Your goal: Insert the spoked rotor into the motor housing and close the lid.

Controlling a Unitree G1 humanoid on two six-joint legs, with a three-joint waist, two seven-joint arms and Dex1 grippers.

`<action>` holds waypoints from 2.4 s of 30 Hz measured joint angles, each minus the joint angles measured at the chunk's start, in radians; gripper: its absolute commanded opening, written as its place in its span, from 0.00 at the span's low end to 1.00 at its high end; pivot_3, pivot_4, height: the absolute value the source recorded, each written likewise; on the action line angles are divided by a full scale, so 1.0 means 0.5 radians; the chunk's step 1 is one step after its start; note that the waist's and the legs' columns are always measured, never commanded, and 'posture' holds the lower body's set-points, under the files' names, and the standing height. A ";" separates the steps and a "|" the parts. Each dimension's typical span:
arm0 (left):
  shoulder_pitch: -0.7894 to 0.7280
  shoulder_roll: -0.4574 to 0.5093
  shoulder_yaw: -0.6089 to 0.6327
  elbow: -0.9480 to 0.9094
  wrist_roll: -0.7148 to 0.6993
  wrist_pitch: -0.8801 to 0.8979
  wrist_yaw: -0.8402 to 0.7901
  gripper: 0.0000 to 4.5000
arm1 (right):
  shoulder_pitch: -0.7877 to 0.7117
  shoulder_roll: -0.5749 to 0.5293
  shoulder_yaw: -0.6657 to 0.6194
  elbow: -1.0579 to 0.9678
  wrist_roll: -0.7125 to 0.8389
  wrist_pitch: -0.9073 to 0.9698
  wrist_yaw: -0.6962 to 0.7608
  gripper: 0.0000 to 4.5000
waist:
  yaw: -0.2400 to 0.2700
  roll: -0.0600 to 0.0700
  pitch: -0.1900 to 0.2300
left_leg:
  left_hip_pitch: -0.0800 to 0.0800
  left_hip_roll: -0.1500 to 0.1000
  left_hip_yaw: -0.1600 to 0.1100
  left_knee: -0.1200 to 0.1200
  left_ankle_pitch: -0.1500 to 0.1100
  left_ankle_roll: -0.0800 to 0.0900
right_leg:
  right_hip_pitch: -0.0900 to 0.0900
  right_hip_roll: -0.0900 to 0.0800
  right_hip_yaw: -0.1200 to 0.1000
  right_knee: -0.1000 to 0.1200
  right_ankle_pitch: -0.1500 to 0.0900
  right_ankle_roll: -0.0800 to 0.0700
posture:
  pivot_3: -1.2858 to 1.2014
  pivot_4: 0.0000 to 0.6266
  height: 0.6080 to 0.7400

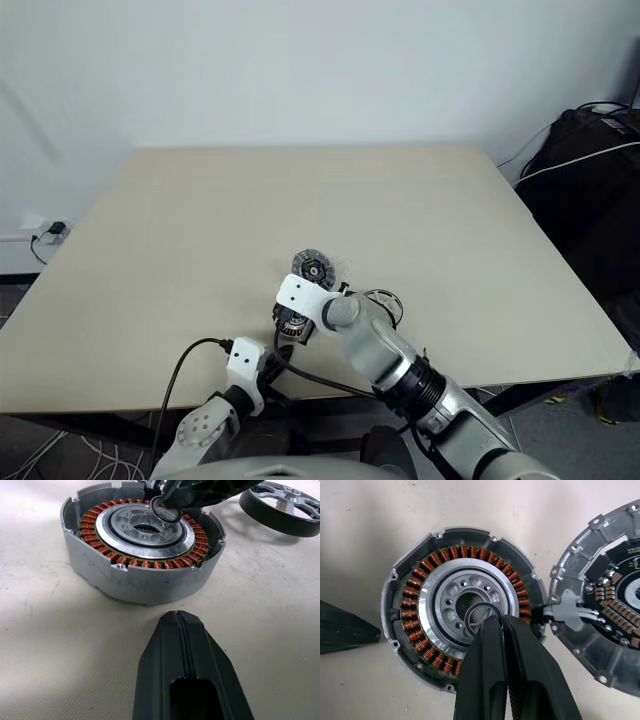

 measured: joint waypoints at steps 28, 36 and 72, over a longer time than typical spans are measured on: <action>0.002 -0.001 0.003 0.014 0.000 -0.036 0.000 0.00 | -0.064 0.057 0.000 0.132 0.083 -0.006 0.012 0.00 | -0.004 0.000 -0.001 | 0.001 0.000 0.000 0.000 0.000 0.000 | 0.000 0.000 0.001 0.002 0.000 0.000 | 0.52 0.00 1.00; 0.009 -0.005 -0.002 0.007 0.002 -0.027 0.006 0.00 | -0.081 0.067 -0.001 0.158 0.098 -0.007 0.011 0.00 | -0.012 0.000 -0.001 | 0.002 0.000 0.000 0.001 0.000 0.000 | 0.000 0.000 0.000 0.004 0.000 0.000 | 0.52 0.00 1.00; -0.007 0.001 0.001 -0.006 -0.002 0.000 -0.008 0.00 | -0.079 0.069 -0.118 -0.072 0.206 0.004 -0.049 0.01 | -0.011 0.000 -0.001 | 0.001 0.000 0.000 0.001 0.001 -0.001 | 0.000 0.000 0.001 0.003 0.000 0.000 | 0.52 0.00 1.00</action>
